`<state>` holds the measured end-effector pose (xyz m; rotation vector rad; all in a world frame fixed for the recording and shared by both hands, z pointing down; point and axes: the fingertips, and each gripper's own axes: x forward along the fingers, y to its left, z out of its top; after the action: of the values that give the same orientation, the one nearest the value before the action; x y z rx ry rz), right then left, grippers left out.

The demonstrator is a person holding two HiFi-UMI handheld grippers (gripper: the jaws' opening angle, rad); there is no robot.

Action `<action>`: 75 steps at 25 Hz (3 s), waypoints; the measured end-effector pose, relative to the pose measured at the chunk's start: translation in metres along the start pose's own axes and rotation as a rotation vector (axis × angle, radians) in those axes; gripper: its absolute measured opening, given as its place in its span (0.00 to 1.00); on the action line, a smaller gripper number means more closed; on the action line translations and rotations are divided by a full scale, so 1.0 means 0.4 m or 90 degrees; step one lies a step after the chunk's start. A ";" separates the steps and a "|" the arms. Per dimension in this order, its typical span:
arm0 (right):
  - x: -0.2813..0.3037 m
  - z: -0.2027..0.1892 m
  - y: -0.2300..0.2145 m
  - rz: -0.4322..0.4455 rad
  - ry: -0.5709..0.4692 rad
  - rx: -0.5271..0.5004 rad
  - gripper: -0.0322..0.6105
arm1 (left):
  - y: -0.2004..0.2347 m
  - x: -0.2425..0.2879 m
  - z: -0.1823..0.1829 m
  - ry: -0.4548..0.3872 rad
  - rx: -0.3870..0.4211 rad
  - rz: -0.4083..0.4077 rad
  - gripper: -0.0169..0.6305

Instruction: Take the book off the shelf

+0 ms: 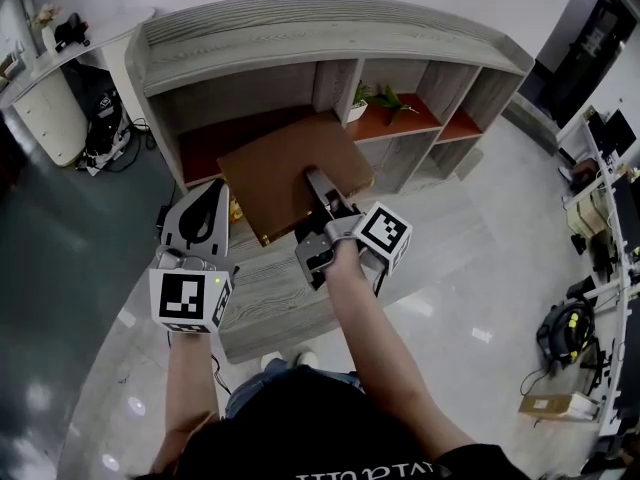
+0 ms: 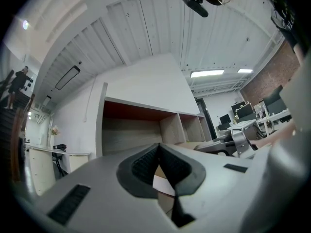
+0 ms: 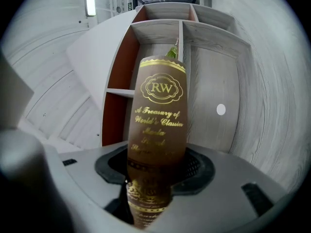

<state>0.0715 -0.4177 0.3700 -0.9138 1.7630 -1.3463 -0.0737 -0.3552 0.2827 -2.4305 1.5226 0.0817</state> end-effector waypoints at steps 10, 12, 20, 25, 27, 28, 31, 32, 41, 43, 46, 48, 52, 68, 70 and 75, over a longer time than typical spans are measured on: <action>-0.089 0.007 0.040 0.003 0.027 -0.097 0.41 | -0.040 0.017 0.020 -0.012 0.001 -0.021 0.05; -0.105 0.009 0.045 -0.002 0.028 -0.126 0.41 | -0.046 0.022 0.020 -0.013 0.001 -0.027 0.05; -0.163 0.036 0.080 -0.027 0.020 -0.286 0.41 | -0.084 0.043 0.019 -0.016 -0.006 -0.053 0.04; -0.197 0.058 0.080 -0.069 0.020 -0.370 0.41 | -0.107 0.055 0.023 -0.020 -0.004 -0.069 0.05; -0.212 0.068 0.077 -0.094 0.018 -0.416 0.41 | -0.114 0.059 0.024 -0.021 -0.004 -0.073 0.05; -0.218 0.073 0.076 -0.106 0.018 -0.442 0.41 | -0.118 0.062 0.025 -0.021 -0.005 -0.075 0.04; -0.229 0.085 0.075 -0.144 0.019 -0.503 0.41 | -0.130 0.069 0.027 -0.022 -0.004 -0.081 0.04; -0.233 0.090 0.073 -0.157 0.018 -0.519 0.41 | -0.134 0.071 0.027 -0.022 -0.003 -0.083 0.05; -0.252 0.118 0.066 -0.257 0.005 -0.676 0.41 | -0.147 0.074 0.034 -0.026 -0.005 -0.090 0.05; -0.257 0.124 0.067 -0.276 0.000 -0.714 0.41 | -0.145 0.074 0.034 -0.026 -0.007 -0.088 0.05; -0.258 0.131 0.072 -0.298 -0.005 -0.770 0.41 | -0.139 0.075 0.036 -0.026 -0.009 -0.084 0.04; -0.258 0.137 0.078 -0.309 -0.012 -0.801 0.41 | -0.136 0.076 0.038 -0.028 -0.013 -0.083 0.05; -0.258 0.147 0.092 -0.315 -0.030 -0.857 0.41 | -0.128 0.078 0.039 -0.033 -0.024 -0.078 0.04; -0.302 0.202 0.196 -0.224 -0.173 -0.994 0.41 | -0.081 0.080 0.048 -0.044 -0.038 -0.041 0.05; -0.307 0.208 0.203 -0.214 -0.182 -1.005 0.41 | -0.071 0.079 0.047 -0.044 -0.039 -0.035 0.05; -0.317 0.211 0.207 -0.197 -0.193 -1.040 0.41 | -0.049 0.071 0.041 -0.052 -0.039 -0.021 0.05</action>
<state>0.1974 -0.3302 0.2894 -2.0732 2.3042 0.4562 -0.0421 -0.3677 0.2656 -2.4666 1.4661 0.2215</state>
